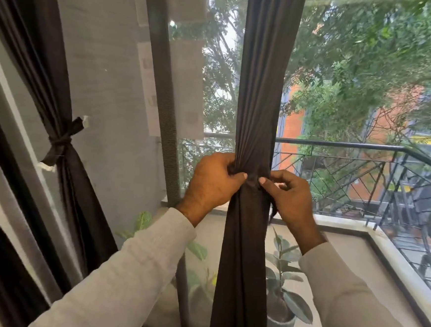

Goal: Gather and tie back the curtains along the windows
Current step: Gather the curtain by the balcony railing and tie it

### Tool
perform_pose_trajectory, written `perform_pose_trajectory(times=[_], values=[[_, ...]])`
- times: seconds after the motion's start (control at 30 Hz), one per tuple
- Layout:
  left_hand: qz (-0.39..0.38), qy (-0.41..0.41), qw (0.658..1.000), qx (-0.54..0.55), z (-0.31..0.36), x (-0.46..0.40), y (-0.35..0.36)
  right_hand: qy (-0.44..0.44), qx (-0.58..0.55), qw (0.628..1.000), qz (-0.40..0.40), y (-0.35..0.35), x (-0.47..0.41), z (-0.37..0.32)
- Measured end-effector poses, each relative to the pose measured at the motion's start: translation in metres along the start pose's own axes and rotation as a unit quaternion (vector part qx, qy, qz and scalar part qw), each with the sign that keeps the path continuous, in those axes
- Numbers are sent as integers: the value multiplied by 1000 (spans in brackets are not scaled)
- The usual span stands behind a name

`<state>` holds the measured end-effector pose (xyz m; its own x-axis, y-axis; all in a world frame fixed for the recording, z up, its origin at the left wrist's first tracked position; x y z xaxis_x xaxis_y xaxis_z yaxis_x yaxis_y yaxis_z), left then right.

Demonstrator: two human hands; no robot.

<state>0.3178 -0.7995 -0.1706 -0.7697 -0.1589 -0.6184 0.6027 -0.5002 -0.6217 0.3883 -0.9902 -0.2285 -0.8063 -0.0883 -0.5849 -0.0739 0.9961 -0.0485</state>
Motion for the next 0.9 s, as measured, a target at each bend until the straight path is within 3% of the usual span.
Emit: perform_pose_trajectory(times=[0.07,0.17,0.3,0.5,0.63,0.73,0.83,0.9], values=[[45,-9,998,-36,2,4,-2,-51,41,997,41,0,11,-9],[90,-6,995,-50,11,10,0,-151,64,986,27,13,31,-23],[63,-1,998,-6,11,13,11,-201,94,975,-4,20,45,-22],[-42,4,996,85,13,9,18,-120,50,991,6,-4,45,-9],[-40,-17,993,110,11,5,24,-8,-42,999,-11,-10,48,2],[-84,-6,982,167,15,7,31,-8,-53,998,-29,-12,53,-7],[-150,3,949,277,17,6,33,-7,-14,999,-29,-26,47,0],[-141,-27,946,290,12,3,32,3,-21,998,-56,-33,40,2]])
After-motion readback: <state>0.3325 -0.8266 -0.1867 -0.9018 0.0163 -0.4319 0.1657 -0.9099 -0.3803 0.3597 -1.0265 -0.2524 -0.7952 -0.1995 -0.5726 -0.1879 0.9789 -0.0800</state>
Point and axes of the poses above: each hand's wrist, its own x-axis away from the middle knuckle, its own y-axis out of the palm, z = x × y, the point moved 5 cm from there along -x, towards the middle knuckle, and after that the axes turned 9 degrees about -x, right-handed, at the moved point
